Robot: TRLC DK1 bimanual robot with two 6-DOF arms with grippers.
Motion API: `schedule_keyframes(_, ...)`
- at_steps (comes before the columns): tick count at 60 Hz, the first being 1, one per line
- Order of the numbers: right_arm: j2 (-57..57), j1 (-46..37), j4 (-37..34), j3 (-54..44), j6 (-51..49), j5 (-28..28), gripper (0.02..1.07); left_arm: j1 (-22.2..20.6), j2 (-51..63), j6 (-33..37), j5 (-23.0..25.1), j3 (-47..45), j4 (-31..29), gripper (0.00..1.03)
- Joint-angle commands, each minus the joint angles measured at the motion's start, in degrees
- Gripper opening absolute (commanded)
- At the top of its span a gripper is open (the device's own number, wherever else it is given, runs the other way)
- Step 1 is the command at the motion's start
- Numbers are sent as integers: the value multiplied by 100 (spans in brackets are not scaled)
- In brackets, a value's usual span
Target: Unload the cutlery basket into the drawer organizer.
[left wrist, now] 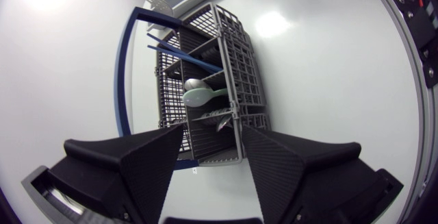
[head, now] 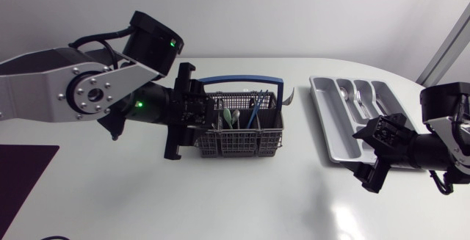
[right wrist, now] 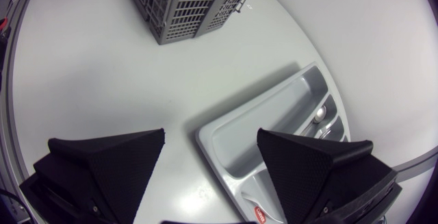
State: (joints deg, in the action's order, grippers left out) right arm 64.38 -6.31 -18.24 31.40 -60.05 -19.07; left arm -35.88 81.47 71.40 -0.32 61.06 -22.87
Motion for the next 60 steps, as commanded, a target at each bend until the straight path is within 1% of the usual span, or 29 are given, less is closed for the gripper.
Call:
schedule_keyframes(1, -66, 191, -39, -187, 231, -27, 100, -95, 246, 524, -65, 38, -95, 55)
schedule_keyframes(10, -119, 472, 5, -301, 407, -27, 100, -112, 545, 867, -144, 205, -112, 50)
schedule_keyframes(19, -110, 560, 101, -345, 512, -53, 100, -121, 774, 1166, -223, 407, -112, 42)
schedule_keyframes(30, -92, 578, 163, -415, 486, -88, 100, -68, 923, 1351, -276, 635, -156, 41)
schedule_keyframes(33, -75, 578, 189, -424, 477, -106, 100, -60, 976, 1377, -276, 679, -191, 37)
schedule_keyframes(40, -40, 578, 242, -442, 477, -114, 100, -60, 1099, 1447, -276, 741, -200, 36)
schedule_keyframes(47, -40, 578, 242, -433, 477, -123, 100, -68, 1187, 1588, -337, 750, -218, 33)
schedule_keyframes(59, -40, 578, 242, -459, 477, -176, 100, -16, 1301, 1781, -417, 829, -235, 33)
schedule_keyframes(60, -40, 578, 242, -459, 477, -185, 100, -16, 1319, 1799, -425, 829, -235, 32)
